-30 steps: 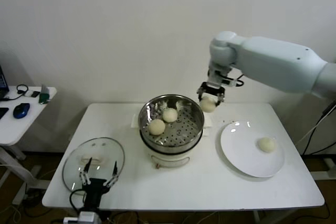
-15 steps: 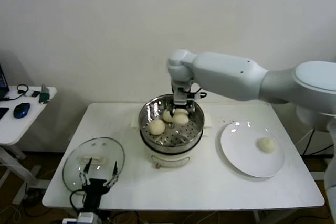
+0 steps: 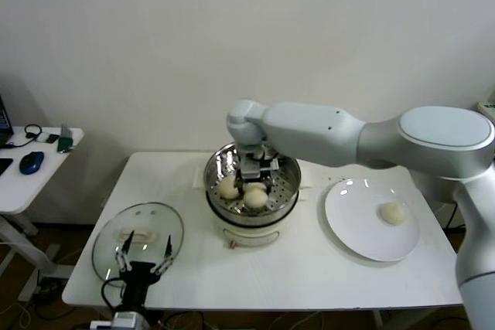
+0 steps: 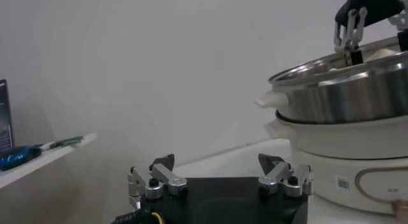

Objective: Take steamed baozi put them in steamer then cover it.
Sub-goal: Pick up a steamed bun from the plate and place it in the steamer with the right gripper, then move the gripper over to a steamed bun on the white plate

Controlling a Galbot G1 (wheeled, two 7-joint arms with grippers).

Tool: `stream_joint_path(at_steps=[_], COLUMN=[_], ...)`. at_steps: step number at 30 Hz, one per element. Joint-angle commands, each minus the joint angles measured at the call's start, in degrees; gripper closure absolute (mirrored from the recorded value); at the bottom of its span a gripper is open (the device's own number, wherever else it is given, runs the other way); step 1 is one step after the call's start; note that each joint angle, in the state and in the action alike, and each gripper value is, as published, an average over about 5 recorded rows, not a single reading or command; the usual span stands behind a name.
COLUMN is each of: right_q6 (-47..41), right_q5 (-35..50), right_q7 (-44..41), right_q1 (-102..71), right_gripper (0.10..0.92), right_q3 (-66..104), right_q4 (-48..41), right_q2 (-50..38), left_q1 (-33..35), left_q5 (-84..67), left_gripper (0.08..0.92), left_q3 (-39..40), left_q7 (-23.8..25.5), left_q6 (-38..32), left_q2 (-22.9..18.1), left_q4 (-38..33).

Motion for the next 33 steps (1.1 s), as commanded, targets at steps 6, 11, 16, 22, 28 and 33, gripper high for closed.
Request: stream_joint_path(at_steps=[6,11,16,22,28,33], right_q6=[-0.7,-1.4,-7.1,-21.0,-34.4,-40.7], right_q5=[0.2,0.9,5.4,12.2,16.6,17.7], right_q7=[-1.6,-1.4,1.2,11.9,16.1,14.8], right_q1=[-0.6,1.7,6.0,13.4,15.4,10.3], right_gripper=[0.208,0.203,0.203,0.203,0.203,0.203], right_q3=[0.6,2.4,2.9,-5.1,-9.3,-6.8], right_q4=[0.3,-0.2,-0.3,3.6,6.7,6.9], right_q2=[0.3,-2.0,-8.8,-22.3,-34.0,-42.8], left_q1=[-0.1,-0.2,-0.2,-0.3,0.0,0.7], left_q5=[-0.2,-0.2,-0.3,-0.6,-1.0,-0.8], left_gripper=[0.177,0.177,0.177,0.177,0.177,0.177], left_q3=[-0.1,-0.1,-0.1,0.0,0.2,0.5], left_q7=[-0.1,-0.1,-0.1,-0.1,-0.1,-0.1], left_q6=[-0.2,-0.2,-0.4,-0.4,-0.4,-0.3], left_q2=[0.0,0.0,0.0,0.1,0.3,0.3], left_q4=[0.4,0.6,0.9,0.9,1.1,1.0])
